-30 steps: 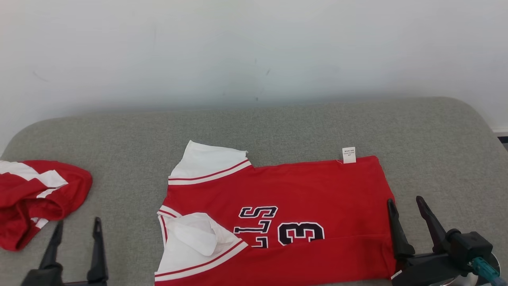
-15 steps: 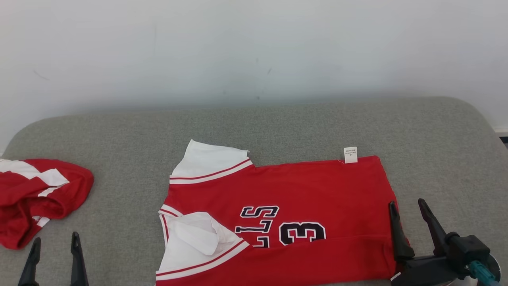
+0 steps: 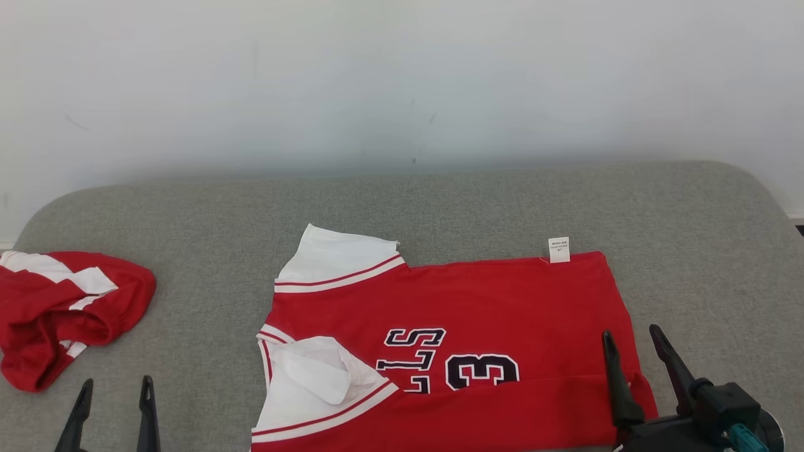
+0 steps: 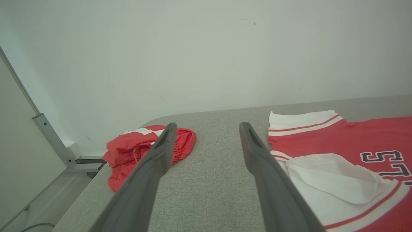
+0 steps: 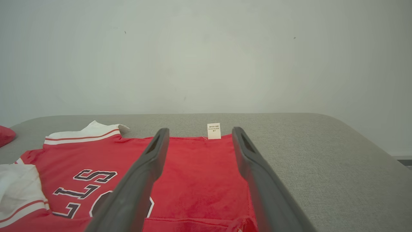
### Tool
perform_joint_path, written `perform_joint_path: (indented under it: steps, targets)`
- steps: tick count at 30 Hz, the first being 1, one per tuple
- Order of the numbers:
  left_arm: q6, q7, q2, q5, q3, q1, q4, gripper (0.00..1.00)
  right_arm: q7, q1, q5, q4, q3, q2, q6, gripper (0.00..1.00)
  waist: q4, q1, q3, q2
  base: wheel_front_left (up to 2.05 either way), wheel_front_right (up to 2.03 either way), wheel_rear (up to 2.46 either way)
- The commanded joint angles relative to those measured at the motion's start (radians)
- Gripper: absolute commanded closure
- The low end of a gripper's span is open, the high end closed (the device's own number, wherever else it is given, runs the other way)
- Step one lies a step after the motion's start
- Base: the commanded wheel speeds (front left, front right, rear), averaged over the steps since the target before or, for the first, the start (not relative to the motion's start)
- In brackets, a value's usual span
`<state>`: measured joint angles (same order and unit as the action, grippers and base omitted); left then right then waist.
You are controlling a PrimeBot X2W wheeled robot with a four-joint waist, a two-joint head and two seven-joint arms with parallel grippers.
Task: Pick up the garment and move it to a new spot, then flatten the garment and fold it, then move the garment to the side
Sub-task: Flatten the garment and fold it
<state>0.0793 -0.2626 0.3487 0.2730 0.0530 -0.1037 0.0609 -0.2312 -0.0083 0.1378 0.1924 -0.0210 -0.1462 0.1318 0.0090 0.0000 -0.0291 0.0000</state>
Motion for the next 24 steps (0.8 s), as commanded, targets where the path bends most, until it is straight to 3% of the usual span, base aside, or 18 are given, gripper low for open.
perform_joint_path:
  steps: [1, 24]
  targets:
    - [-0.003, -0.003, -0.009, -0.008, 0.001, -0.011, 0.001, 0.0, 0.0, 0.018, -0.005, -0.011, -0.003, 0.009, -0.002, 0.0, 0.002, 0.0, -0.001, 0.0, 0.0, 0.0, 0.0]
    - [-0.015, -0.003, -0.043, 0.009, -0.025, 0.008, 0.02, 0.0, 0.019, 0.058, -0.012, -0.05, -0.019, 0.04, -0.002, 0.0, -0.007, 0.0, 0.01, 0.0, 0.0, 0.0, 0.0]
